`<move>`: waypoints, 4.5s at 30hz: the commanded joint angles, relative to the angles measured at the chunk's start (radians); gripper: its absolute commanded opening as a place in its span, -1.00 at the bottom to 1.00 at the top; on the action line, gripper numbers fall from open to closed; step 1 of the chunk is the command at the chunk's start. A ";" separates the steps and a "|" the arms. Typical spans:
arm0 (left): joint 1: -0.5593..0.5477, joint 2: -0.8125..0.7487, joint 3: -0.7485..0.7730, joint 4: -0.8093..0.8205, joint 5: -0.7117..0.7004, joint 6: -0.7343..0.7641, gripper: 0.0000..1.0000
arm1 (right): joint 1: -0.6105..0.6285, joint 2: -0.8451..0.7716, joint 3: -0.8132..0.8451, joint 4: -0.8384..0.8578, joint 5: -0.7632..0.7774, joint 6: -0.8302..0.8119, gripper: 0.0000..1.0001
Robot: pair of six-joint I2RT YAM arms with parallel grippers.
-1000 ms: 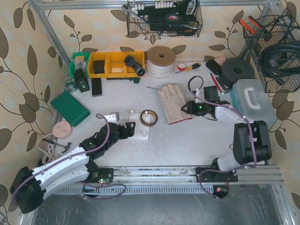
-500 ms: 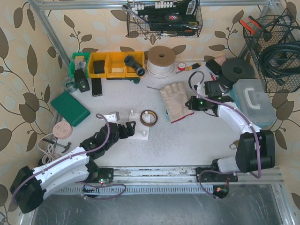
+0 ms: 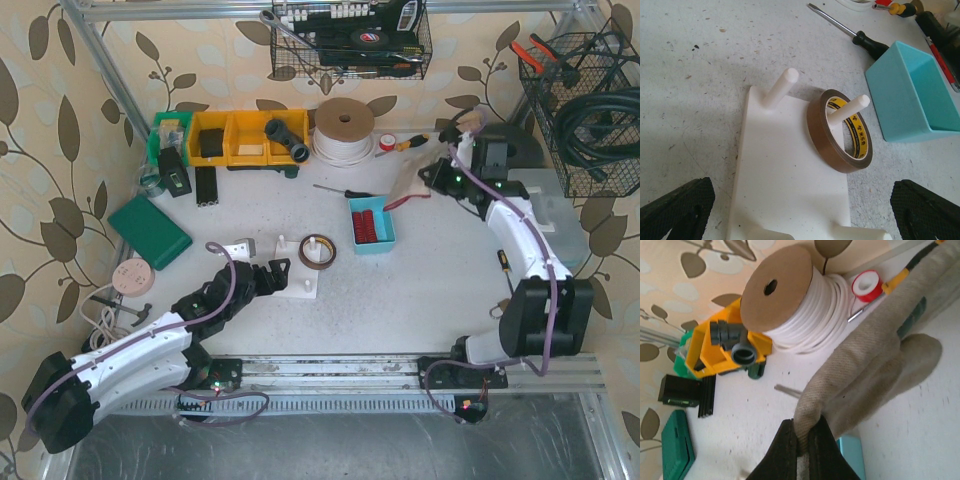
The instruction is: Install the large spring
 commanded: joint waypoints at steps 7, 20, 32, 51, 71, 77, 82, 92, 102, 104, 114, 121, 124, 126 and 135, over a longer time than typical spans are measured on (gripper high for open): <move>-0.002 0.071 0.037 0.038 -0.046 0.056 0.96 | -0.085 0.342 0.023 0.287 -0.029 0.055 -1.00; -0.002 0.113 0.065 0.018 -0.054 0.056 0.95 | -0.061 0.214 -0.062 0.038 0.079 -0.099 0.43; -0.002 0.080 0.055 -0.007 -0.053 0.034 0.90 | 0.332 -0.141 -0.206 -0.098 0.365 -0.059 0.31; -0.002 0.536 0.720 -0.787 0.039 0.034 -0.25 | 0.512 -0.333 -0.449 0.206 0.542 -0.018 0.23; -0.002 0.858 0.854 -0.675 0.129 -0.049 -0.10 | 0.450 -0.322 -0.515 0.313 0.450 0.030 0.25; -0.001 0.921 0.903 -0.683 0.105 -0.028 -0.06 | 0.450 -0.305 -0.508 0.313 0.444 0.029 0.25; 0.010 0.960 0.930 -0.702 0.096 -0.027 -0.03 | 0.450 -0.304 -0.508 0.315 0.445 0.029 0.25; 0.024 1.018 0.923 -0.702 0.101 -0.026 -0.02 | 0.450 -0.292 -0.505 0.316 0.443 0.029 0.25; 0.025 1.059 0.943 -0.696 0.080 0.000 -0.41 | 0.450 -0.288 -0.503 0.316 0.442 0.029 0.25; 0.025 1.060 0.947 -0.699 0.080 0.001 -0.62 | 0.450 -0.288 -0.504 0.317 0.442 0.029 0.25; 0.024 0.969 1.008 -0.727 0.104 0.019 -1.00 | 0.450 -0.322 -0.527 0.334 0.461 0.035 0.57; 0.022 0.877 1.047 -0.745 0.157 0.080 -1.00 | 0.451 -0.339 -0.543 0.349 0.474 0.035 0.62; 0.032 0.837 1.080 -0.784 0.132 0.110 -1.00 | 0.450 -0.351 -0.550 0.356 0.478 0.034 0.62; 0.065 0.814 1.111 -0.801 0.134 0.140 -1.00 | 0.450 -0.347 -0.549 0.357 0.478 0.036 0.62; 0.423 0.886 1.211 -0.837 0.175 0.347 -1.00 | 0.450 -0.366 -0.606 0.464 0.511 0.053 0.71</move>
